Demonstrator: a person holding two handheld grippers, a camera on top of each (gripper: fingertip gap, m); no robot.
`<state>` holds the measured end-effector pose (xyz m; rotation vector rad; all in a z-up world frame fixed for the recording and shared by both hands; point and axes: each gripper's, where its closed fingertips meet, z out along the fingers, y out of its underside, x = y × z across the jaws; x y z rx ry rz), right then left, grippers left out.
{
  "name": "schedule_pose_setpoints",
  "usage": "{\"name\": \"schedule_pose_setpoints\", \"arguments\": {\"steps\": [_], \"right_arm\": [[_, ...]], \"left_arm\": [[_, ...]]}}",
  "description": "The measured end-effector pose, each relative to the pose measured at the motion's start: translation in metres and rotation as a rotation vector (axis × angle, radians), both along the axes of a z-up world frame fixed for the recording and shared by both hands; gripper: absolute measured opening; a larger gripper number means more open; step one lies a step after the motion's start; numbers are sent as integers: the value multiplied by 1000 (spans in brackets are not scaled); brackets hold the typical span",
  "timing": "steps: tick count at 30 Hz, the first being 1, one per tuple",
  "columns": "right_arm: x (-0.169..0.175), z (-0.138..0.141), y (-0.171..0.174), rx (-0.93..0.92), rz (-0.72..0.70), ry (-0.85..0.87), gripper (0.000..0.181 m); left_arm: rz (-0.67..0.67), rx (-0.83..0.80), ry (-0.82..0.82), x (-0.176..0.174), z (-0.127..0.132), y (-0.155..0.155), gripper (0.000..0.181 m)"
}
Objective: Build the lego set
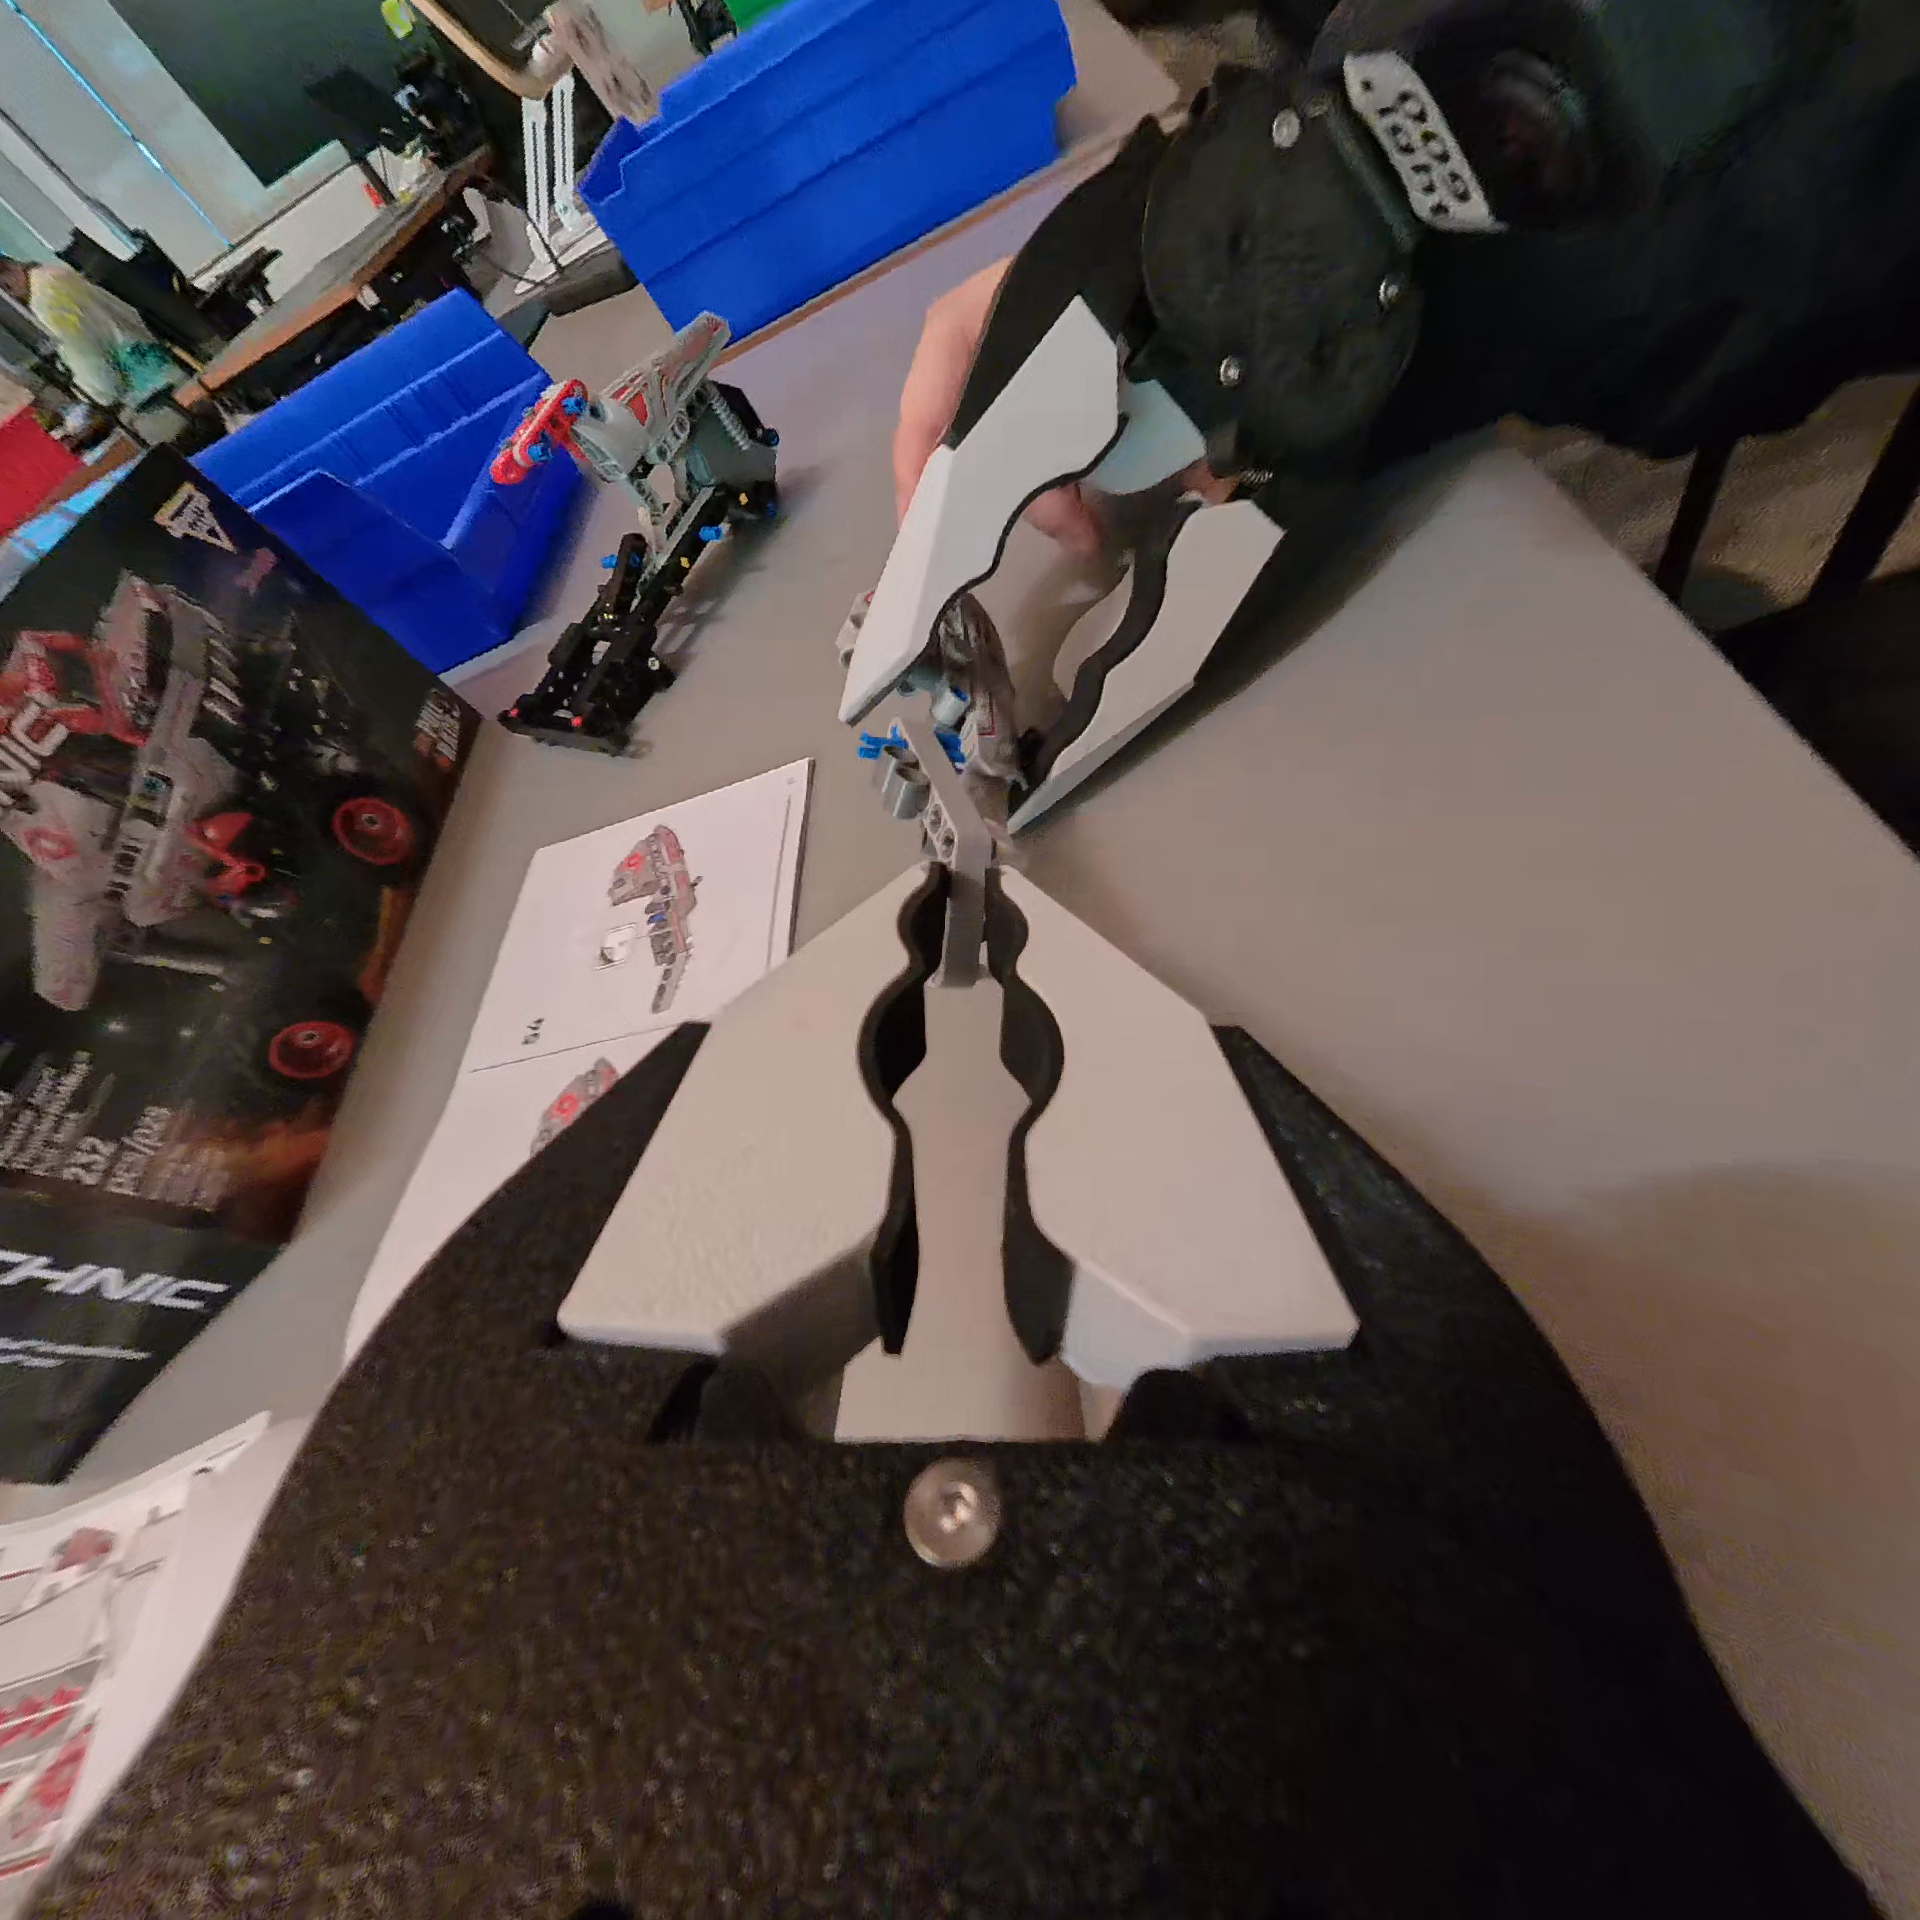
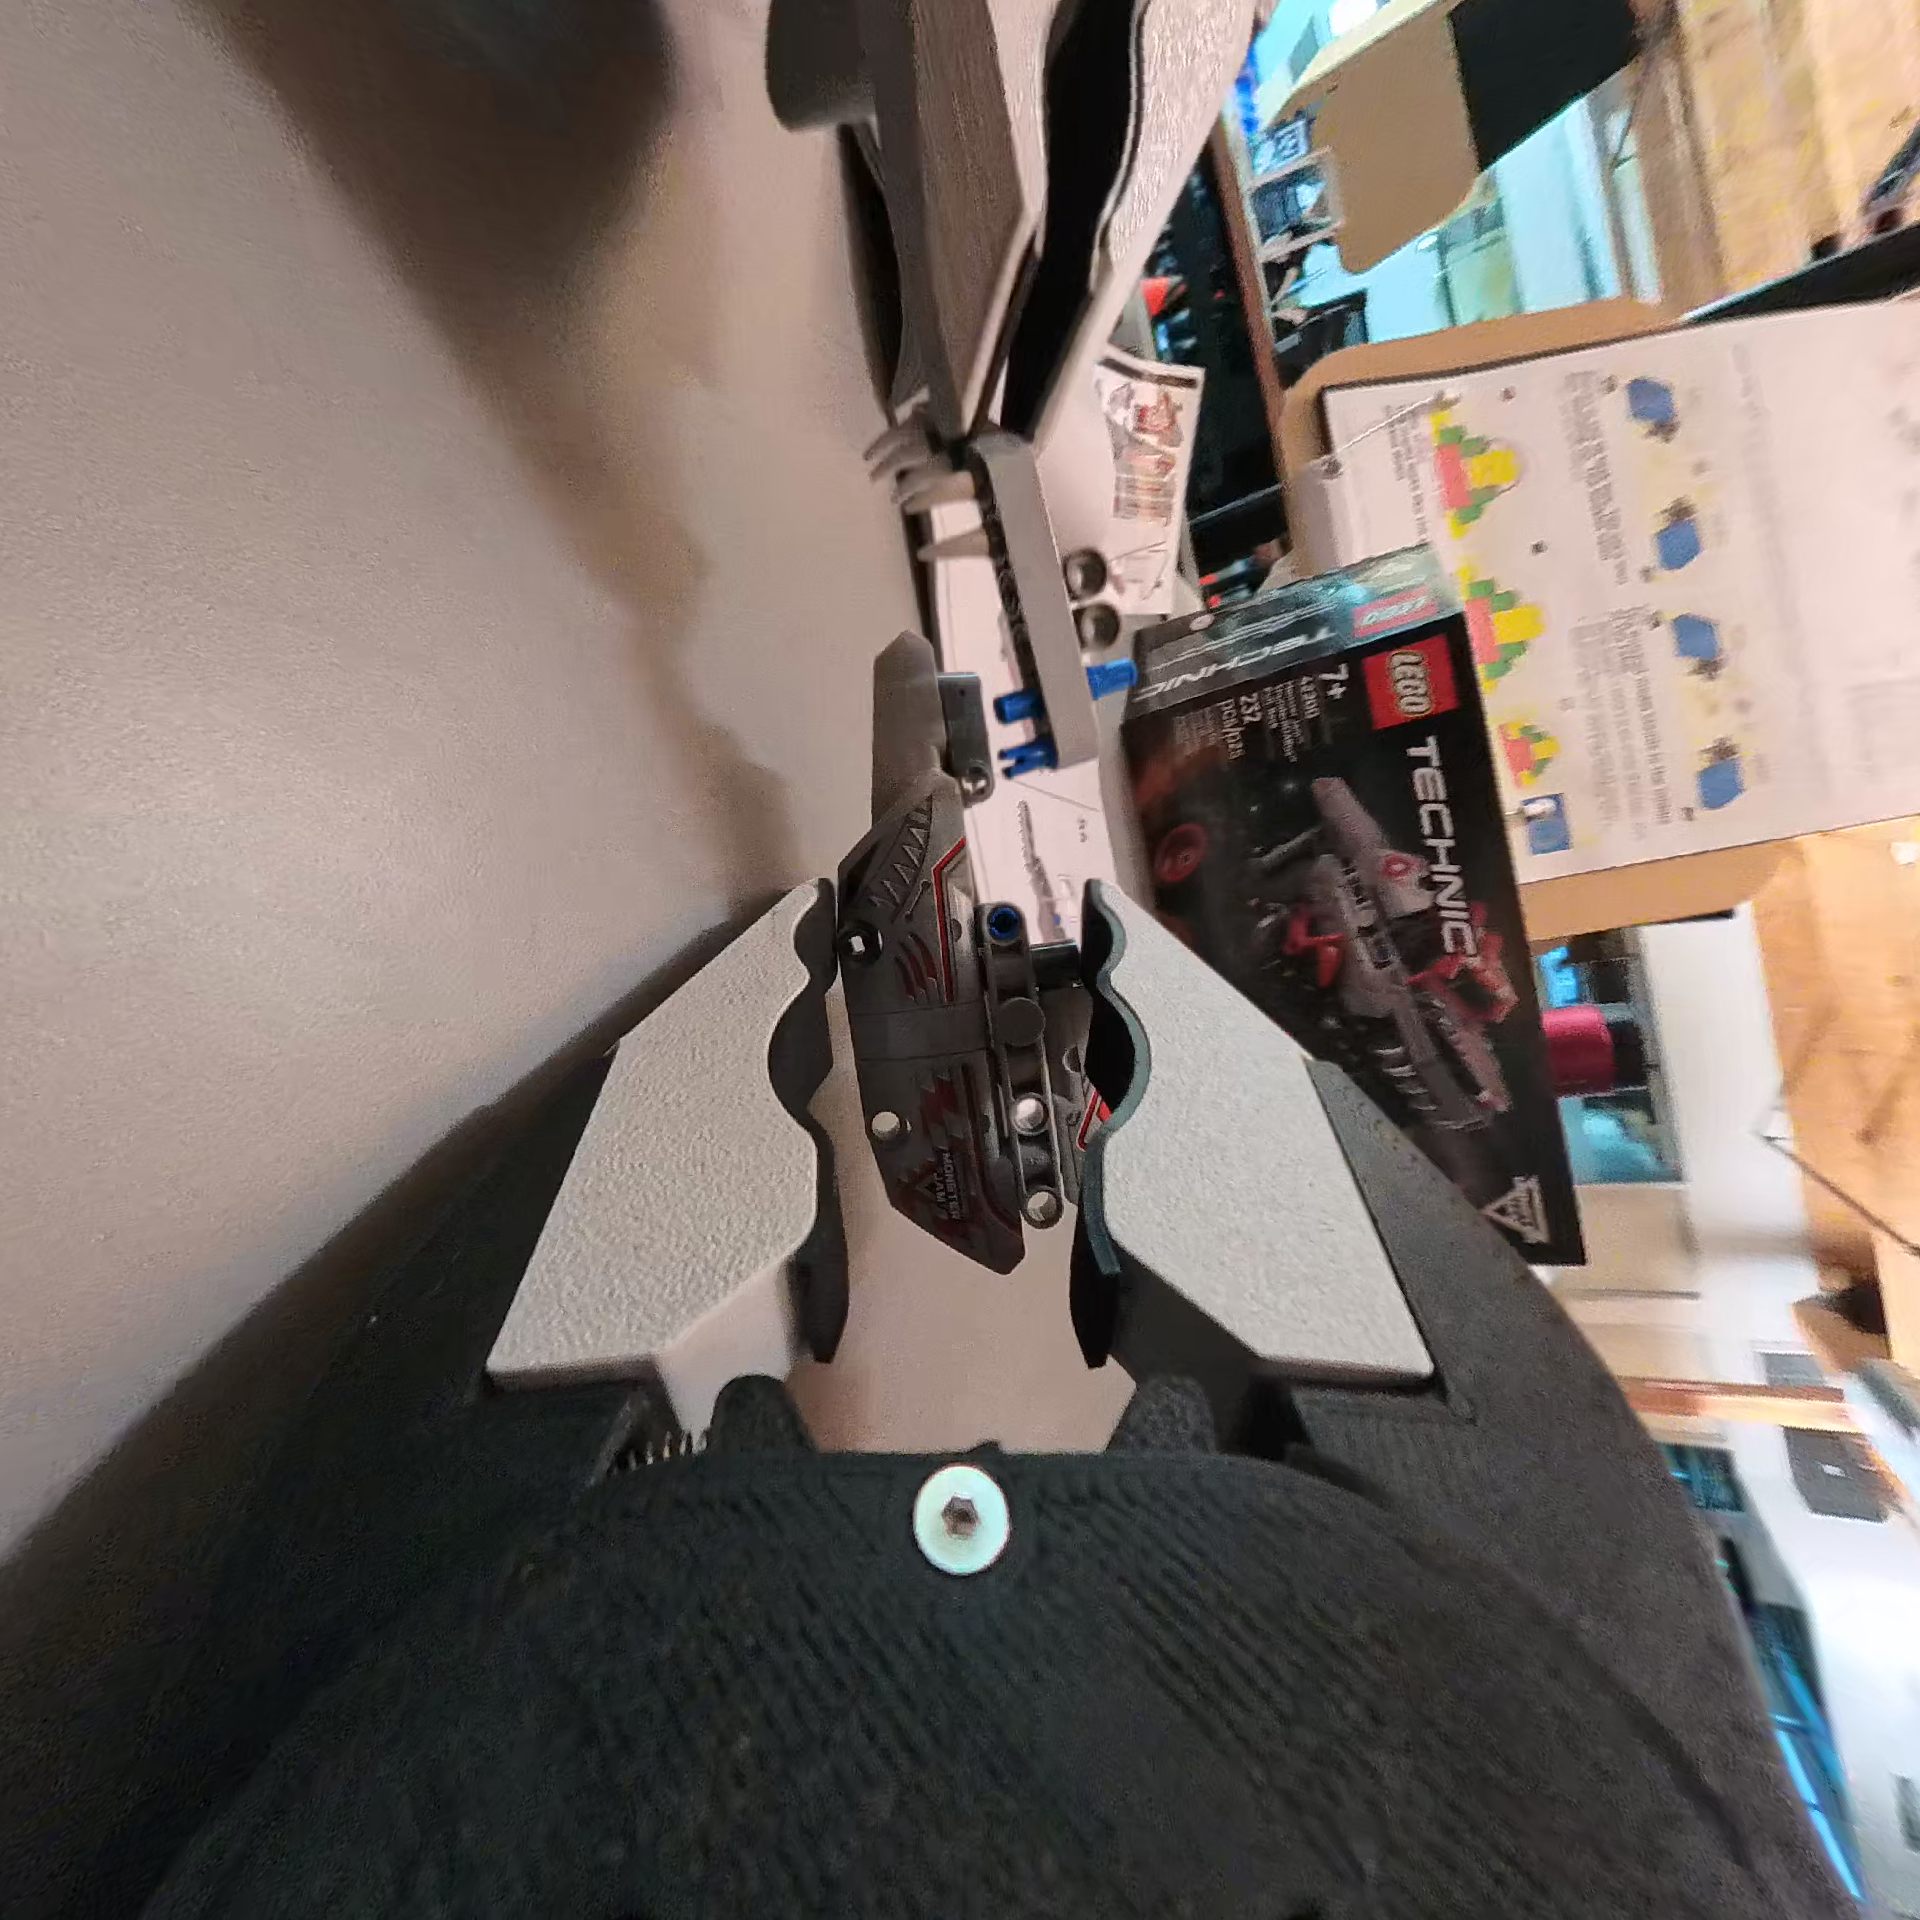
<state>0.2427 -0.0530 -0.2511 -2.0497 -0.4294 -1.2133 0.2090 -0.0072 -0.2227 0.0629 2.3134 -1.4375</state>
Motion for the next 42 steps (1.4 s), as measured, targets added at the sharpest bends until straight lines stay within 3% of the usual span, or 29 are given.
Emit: {"name": "schedule_pose_setpoints", "arguments": {"steps": [6, 10, 23, 42], "right_arm": [[-6, 2, 10, -5, 38, -104, 46], [-5, 3, 11, 17, 36, -96, 46], [-7, 0, 12, 18, 93, 18, 46], [-12, -1, 13, 2, 146, 36, 47]], "left_arm": [[-28, 66, -55, 0, -5, -5, 4], [-48, 90, 7, -1, -7, -4, 4], [-164, 143, -5, -4, -8, -3, 0], [-341, 278, 245, -7, -16, 0, 0]]}}
